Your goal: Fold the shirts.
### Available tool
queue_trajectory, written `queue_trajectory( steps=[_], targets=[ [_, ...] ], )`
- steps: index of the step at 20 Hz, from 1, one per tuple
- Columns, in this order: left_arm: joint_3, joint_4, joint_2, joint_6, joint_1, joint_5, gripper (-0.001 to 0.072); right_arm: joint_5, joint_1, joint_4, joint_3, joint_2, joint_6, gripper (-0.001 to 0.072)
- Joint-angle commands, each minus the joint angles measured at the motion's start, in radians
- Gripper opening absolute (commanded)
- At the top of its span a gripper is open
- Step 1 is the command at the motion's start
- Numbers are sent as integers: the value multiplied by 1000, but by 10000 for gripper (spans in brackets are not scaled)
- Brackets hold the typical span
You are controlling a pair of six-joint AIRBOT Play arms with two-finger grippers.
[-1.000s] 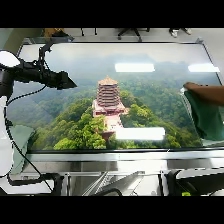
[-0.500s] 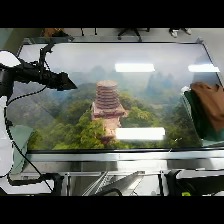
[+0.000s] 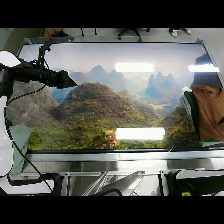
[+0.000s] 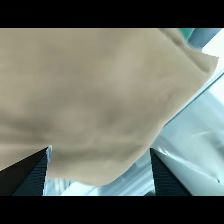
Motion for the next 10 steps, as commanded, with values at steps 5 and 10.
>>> queue_trajectory(
  steps=[5, 10],
  targets=[
    [184, -58, 7, -29, 81, -26, 13, -73, 239, 163, 154, 104, 19, 24],
    [-82, -39, 222, -34, 58, -49, 13, -129, 613, 227, -32, 229, 20, 22]
  ],
)
